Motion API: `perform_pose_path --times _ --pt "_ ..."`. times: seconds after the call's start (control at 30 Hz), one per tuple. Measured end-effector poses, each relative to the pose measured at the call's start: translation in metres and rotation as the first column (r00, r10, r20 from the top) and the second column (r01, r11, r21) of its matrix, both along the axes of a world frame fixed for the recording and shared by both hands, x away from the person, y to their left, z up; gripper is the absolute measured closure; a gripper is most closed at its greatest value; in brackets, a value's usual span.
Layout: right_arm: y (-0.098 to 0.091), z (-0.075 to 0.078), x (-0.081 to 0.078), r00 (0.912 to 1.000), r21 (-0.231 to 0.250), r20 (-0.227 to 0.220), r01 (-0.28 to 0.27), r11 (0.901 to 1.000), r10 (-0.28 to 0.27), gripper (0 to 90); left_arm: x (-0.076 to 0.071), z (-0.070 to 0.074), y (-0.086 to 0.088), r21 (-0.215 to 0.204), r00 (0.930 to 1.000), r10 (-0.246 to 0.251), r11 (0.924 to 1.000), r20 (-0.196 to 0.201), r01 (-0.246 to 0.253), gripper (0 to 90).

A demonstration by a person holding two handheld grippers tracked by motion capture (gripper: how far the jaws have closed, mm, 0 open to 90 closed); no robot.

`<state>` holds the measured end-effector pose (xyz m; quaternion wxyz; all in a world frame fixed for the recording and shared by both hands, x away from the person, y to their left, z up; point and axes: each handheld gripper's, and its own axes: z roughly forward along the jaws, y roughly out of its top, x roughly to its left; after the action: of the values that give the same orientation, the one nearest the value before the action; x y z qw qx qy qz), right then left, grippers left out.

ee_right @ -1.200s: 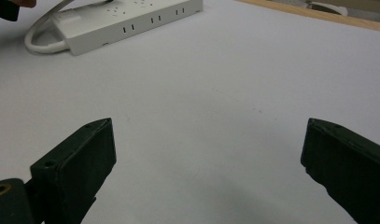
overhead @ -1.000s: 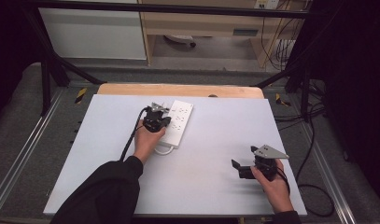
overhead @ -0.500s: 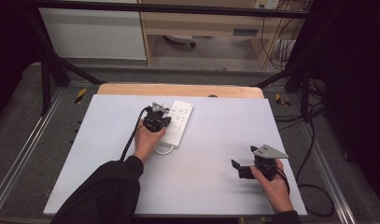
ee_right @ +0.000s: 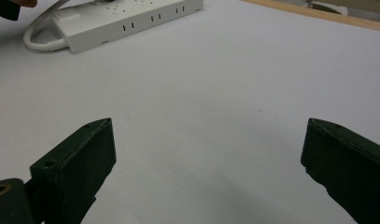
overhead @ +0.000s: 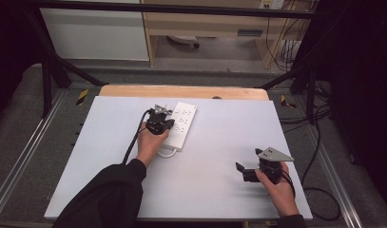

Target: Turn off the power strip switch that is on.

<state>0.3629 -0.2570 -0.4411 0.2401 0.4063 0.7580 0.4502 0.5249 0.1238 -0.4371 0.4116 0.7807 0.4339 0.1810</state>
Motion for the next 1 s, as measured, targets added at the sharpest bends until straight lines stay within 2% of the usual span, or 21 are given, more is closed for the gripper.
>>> perform_pose_path --times 0.4,0.83,1.0 --pt "0.0 0.0 0.0 1.0 0.001 0.001 0.0 1.0 0.0 3.7 -0.002 0.004 0.003 -0.004 0.9999 -0.002 1.0 0.012 0.002 90.0" --pt "-0.001 0.001 -0.001 1.0 0.003 0.006 0.008 1.0 -0.008 3.7 -0.006 0.011 0.004 -0.028 0.9996 -0.012 0.9995 0.027 0.013 90.0" --pt "0.0 0.001 0.0 1.0 0.003 0.002 0.003 1.0 -0.003 3.7 -0.008 0.012 0.004 -0.041 0.9987 -0.022 0.9989 0.047 0.023 88.7"
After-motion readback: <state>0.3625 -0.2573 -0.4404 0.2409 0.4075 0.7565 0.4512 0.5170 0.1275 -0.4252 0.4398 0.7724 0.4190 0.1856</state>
